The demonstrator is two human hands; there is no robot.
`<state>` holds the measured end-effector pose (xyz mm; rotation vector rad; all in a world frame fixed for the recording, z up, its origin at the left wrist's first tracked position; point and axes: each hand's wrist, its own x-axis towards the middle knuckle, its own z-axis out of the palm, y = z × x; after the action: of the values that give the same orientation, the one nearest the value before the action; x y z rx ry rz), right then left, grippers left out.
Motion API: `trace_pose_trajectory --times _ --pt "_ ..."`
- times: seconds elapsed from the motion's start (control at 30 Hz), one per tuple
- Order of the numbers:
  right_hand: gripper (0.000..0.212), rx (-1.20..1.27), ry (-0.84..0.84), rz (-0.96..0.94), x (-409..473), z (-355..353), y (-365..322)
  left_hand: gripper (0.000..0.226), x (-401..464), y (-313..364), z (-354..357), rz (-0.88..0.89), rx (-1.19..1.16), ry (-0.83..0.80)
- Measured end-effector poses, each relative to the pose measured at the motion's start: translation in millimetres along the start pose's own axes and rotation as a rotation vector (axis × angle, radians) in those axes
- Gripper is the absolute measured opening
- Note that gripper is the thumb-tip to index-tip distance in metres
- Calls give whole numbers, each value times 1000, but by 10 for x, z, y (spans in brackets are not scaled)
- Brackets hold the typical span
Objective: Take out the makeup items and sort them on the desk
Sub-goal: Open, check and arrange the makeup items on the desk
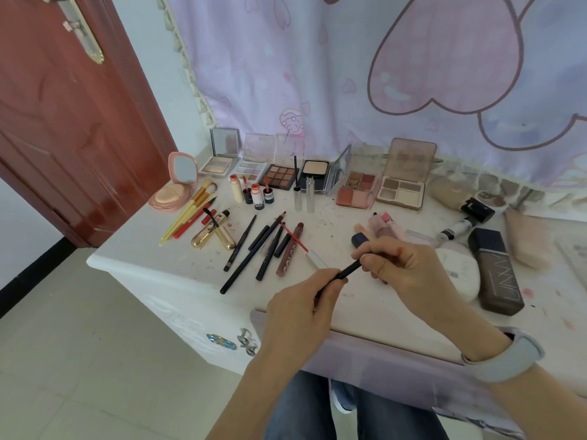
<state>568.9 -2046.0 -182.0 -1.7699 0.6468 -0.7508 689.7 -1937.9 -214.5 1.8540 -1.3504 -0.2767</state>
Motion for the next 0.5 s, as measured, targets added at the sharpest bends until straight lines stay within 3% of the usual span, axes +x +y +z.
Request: trace_pose_trajectory --times 0.1,0.2,0.3,0.4,0.5 --pt "32 -18 31 -26 18 -81 -12 33 29 8 -21 -12 -40 -98" --pt "23 42 230 -66 73 -208 -49 46 48 -24 -69 -140 -185 -192" --pt "17 54 405 -100 70 -278 -65 41 88 -74 -105 -240 -204 -157" --pt "18 -200 416 -73 -35 -151 36 38 151 -68 -74 -258 -136 -58" --pt "14 -679 343 -100 -181 72 188 38 236 -28 -15 -265 -73 56"
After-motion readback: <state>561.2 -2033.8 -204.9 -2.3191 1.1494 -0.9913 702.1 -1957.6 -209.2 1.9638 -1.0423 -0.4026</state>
